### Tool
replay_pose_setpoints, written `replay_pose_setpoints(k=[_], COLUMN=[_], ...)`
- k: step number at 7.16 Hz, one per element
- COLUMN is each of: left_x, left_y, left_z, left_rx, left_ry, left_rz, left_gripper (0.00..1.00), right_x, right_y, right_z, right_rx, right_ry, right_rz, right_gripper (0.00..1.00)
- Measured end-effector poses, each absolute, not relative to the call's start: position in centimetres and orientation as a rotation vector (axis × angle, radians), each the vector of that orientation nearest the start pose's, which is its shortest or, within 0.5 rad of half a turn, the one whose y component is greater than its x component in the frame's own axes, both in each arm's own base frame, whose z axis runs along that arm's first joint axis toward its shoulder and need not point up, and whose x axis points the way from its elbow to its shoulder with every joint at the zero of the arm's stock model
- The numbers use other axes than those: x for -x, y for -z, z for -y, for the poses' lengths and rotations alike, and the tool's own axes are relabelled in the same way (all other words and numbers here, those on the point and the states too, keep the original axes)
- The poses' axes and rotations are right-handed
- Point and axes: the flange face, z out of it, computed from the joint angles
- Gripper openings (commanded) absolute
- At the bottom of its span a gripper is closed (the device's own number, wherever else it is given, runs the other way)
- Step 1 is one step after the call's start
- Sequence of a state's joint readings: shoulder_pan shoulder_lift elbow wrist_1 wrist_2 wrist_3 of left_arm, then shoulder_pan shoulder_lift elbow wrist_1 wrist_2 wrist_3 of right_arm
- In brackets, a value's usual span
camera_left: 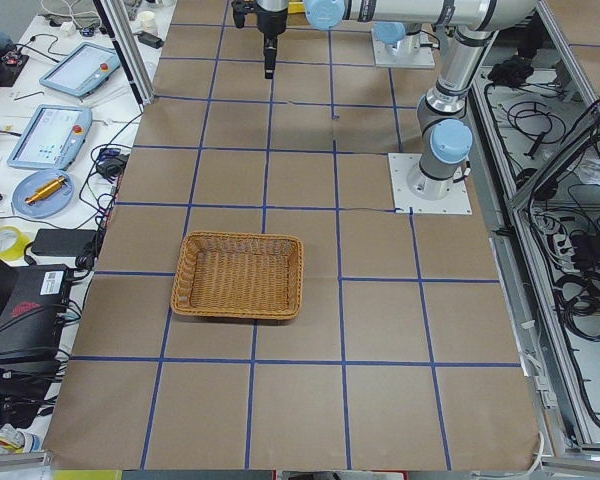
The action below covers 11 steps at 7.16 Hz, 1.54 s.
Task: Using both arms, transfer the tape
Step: 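Grasp the yellow tape roll with the right gripper and lift it, then carry the tape roll to the table center and set it down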
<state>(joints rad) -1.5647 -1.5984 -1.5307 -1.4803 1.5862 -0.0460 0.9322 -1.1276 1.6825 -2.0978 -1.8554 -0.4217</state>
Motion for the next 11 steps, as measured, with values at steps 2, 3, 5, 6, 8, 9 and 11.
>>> replay_pose_setpoints(k=[2,3,5,6,8,9,11], left_x=[12.8,12.9,12.9,12.9,12.9,12.9,12.8], left_y=[-50.5,-50.5,-50.4,-50.4,-50.4,-50.5,-50.5], left_z=[51.4,51.4,51.4,51.4,51.4,51.4,51.4], left_rx=[0.084,0.083,0.083,0.083,0.083,0.083,0.083], left_ry=[0.166,0.167,0.162,0.162,0.164,0.165,0.166], left_rz=[-3.123,-3.122,-3.121,-3.121,-3.123,-3.123,-3.121], left_gripper=[1.00,1.00,1.00,1.00,1.00,1.00,1.00], right_x=[26.9,25.7,21.1,16.5,4.3,-2.3,-17.0], right_y=[-27.2,-29.9,-37.8,-40.8,-41.3,-39.6,-35.0], right_z=[55.7,56.3,59.0,60.3,62.6,63.4,64.0], right_rx=[-0.334,-0.300,-0.193,-0.177,-0.293,-0.393,-0.563], right_ry=[-0.249,-0.232,-0.179,-0.163,-0.089,-0.079,-0.070], right_rz=[-3.368,-3.386,-3.414,-3.412,-3.341,-3.249,-3.094], right_gripper=[0.00,0.00,0.00,0.00,0.00,0.00,0.00])
